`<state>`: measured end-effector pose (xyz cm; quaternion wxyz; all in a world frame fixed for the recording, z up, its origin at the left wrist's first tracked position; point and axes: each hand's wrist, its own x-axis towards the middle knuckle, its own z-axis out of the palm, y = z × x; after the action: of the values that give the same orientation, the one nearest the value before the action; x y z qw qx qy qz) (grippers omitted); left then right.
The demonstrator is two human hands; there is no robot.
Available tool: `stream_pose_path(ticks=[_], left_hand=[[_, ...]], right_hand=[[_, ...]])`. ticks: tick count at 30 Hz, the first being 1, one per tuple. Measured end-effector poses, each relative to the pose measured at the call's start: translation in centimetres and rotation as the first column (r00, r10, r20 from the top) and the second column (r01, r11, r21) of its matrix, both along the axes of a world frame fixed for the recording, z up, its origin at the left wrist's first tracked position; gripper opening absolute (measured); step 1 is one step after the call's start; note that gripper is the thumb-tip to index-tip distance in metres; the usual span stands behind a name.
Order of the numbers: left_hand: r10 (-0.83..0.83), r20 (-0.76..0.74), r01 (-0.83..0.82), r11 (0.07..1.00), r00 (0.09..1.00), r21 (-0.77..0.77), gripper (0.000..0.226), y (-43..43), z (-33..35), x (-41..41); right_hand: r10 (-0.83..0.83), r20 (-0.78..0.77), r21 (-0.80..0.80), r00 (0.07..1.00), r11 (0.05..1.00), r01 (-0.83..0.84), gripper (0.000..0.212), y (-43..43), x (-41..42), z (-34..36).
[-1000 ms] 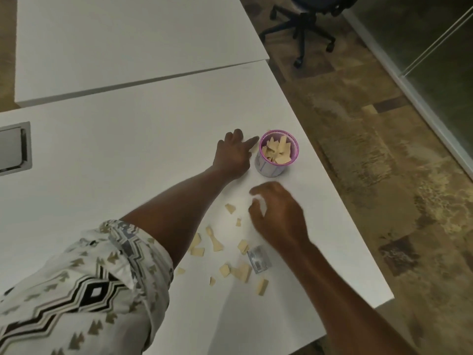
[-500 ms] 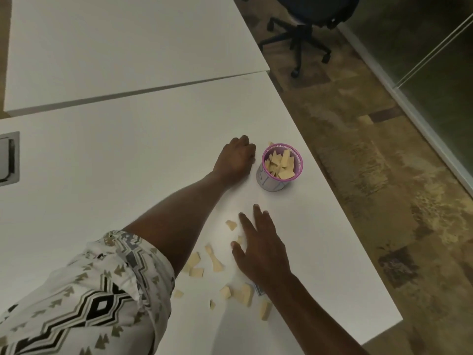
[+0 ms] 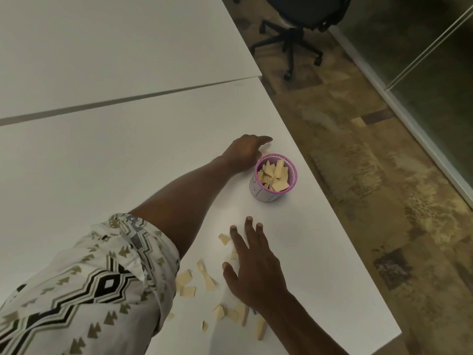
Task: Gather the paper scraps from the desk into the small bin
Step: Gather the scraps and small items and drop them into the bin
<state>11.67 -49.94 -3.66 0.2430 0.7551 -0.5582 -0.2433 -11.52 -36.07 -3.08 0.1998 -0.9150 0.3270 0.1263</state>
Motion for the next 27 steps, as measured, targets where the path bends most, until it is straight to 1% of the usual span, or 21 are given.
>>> stream_pose_path(ticks=[3,7,12,14,16,18,19,20,22,23,27], left_hand=[[-0.076,0.073,0.074,0.997,0.994,0.03,0.036,-0.7,0.3,0.1],[-0.082,0.121,0.078,0.996,0.989,0.036,0.024,-1.0,0.4,-0.2],[-0.097,0.152,0.09,0.995,0.984,0.052,0.018,-1.2,0.3,-0.4],[-0.094,0.137,0.088,0.995,0.986,0.054,0.021,-1.3,0.2,-0.2],[-0.115,0.091,0.112,0.993,0.989,0.042,0.03,-1.4,0.2,0.0],[-0.196,0.046,0.195,0.98,0.98,0.029,0.047,-1.1,0.4,0.4],[-0.256,0.066,0.255,0.967,0.964,0.032,0.049,-0.8,0.5,0.6],[-0.312,0.106,0.31,0.95,0.944,0.036,0.045,-0.6,0.5,0.7],[-0.365,0.182,0.361,0.931,0.913,0.057,0.029,-0.1,0.4,0.6],[-0.366,0.199,0.361,0.93,0.909,0.061,0.024,0.0,0.4,0.5],[-0.288,0.183,0.282,0.958,0.94,0.055,0.021,0.7,0.3,0.4]], right_hand=[[-0.007,-0.002,-0.004,1.0,1.0,0.007,0.081,0.0,0.1,-0.1],[-0.013,0.001,0.006,1.0,1.0,0.013,0.081,0.0,0.2,-0.2],[-0.012,0.001,-0.008,1.0,1.0,0.012,0.081,-0.1,0.0,-0.3],[-0.013,0.004,-0.008,1.0,1.0,0.013,0.08,-0.1,0.0,-0.3],[-0.013,0.009,-0.008,1.0,1.0,0.013,0.081,-0.1,0.0,-0.4],[-0.012,0.012,-0.005,1.0,1.0,0.012,0.081,-0.1,0.0,-0.4],[-0.013,0.015,-0.003,1.0,1.0,0.013,0.08,-0.1,0.0,-0.4],[-0.014,0.018,0.0,1.0,1.0,0.014,0.08,-0.2,0.0,-0.4],[-0.013,0.019,-0.005,1.0,1.0,0.013,0.079,-0.3,-0.1,-0.4],[-0.012,0.02,-0.009,1.0,1.0,0.013,0.079,-0.3,-0.1,-0.4],[-0.018,0.03,-0.007,0.999,1.0,0.018,0.078,-0.3,-0.1,-0.5]])
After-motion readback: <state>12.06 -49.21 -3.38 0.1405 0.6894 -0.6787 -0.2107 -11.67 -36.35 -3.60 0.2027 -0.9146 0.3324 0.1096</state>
